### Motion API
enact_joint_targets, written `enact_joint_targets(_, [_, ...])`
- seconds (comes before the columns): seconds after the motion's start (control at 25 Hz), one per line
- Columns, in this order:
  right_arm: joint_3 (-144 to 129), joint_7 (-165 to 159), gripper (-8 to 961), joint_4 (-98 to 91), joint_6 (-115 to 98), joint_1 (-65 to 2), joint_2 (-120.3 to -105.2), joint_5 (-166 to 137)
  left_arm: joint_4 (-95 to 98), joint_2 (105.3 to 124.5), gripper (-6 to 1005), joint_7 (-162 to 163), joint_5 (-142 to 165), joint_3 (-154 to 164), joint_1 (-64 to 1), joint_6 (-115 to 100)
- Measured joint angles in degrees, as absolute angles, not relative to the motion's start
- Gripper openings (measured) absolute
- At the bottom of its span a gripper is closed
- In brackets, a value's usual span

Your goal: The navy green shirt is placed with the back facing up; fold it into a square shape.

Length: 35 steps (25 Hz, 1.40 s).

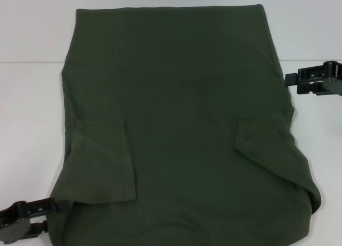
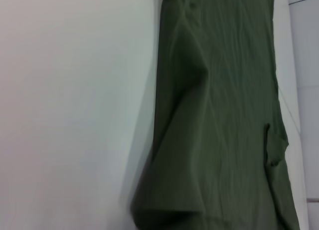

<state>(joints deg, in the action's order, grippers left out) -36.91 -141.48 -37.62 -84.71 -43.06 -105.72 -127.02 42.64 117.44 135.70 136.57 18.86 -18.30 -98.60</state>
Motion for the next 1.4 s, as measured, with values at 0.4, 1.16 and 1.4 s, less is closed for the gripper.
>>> enact_joint_targets(0.4, [-37.01, -141.34, 590, -37.98, -87.37, -42.2, -105.24, -130.3, 42.27, 118.03, 717, 136.33, 136.3, 19.2, -19.81, -96.96])
enact_joint_targets(1.16, [-37.08, -138.97, 586, -43.61, -99.7, -36.94, -104.8, -144.36, 40.78, 117.26, 49, 135.76, 133.82, 19.08, -21.24, -96.17])
enact_joint_targets(1.4, [-37.41, -137.56, 585, -43.19, -98.01, -36.9, -107.1, -145.89, 39.33, 116.93, 31, 135.63, 133.68, 19.07, -22.48, -94.84])
